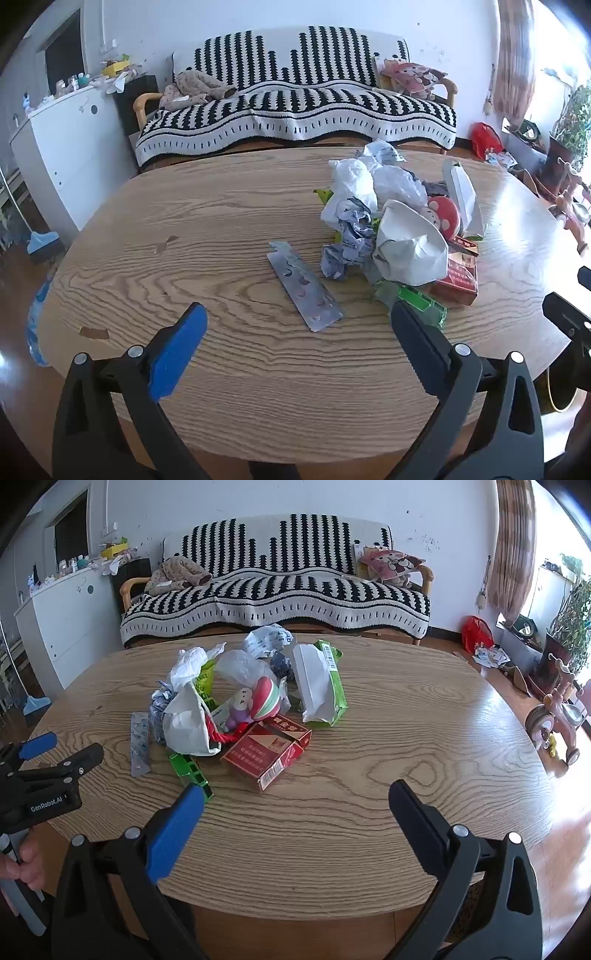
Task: Collect trash
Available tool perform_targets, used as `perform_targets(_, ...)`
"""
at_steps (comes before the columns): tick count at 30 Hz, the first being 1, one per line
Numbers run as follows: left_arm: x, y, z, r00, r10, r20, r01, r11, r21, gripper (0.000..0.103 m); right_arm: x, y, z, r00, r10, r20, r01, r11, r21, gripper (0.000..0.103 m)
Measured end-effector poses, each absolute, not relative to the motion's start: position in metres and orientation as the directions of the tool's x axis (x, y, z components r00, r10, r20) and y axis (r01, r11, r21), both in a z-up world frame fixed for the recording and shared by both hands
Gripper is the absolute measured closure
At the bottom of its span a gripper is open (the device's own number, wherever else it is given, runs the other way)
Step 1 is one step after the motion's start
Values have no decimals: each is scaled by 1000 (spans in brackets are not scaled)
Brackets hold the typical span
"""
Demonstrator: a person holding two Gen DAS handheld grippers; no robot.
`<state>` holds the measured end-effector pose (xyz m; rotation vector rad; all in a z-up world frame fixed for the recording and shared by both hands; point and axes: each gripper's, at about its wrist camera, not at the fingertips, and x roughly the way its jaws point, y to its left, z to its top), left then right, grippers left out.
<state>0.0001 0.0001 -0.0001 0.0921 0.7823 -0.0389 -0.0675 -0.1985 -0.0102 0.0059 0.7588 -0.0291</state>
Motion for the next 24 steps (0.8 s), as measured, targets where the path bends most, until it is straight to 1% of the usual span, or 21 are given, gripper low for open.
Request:
perform_targets(7, 0, 3, 0, 702, -21, -712, 72, 996, 42, 6, -67, -198, -11, 725, -23, -689, 28, 1000, -4, 6)
perform_targets(24, 0, -1, -5, 699, -9, -715, 76, 995, 61, 6, -67, -198, -11, 723, -22, -691, 27, 1000, -3, 6)
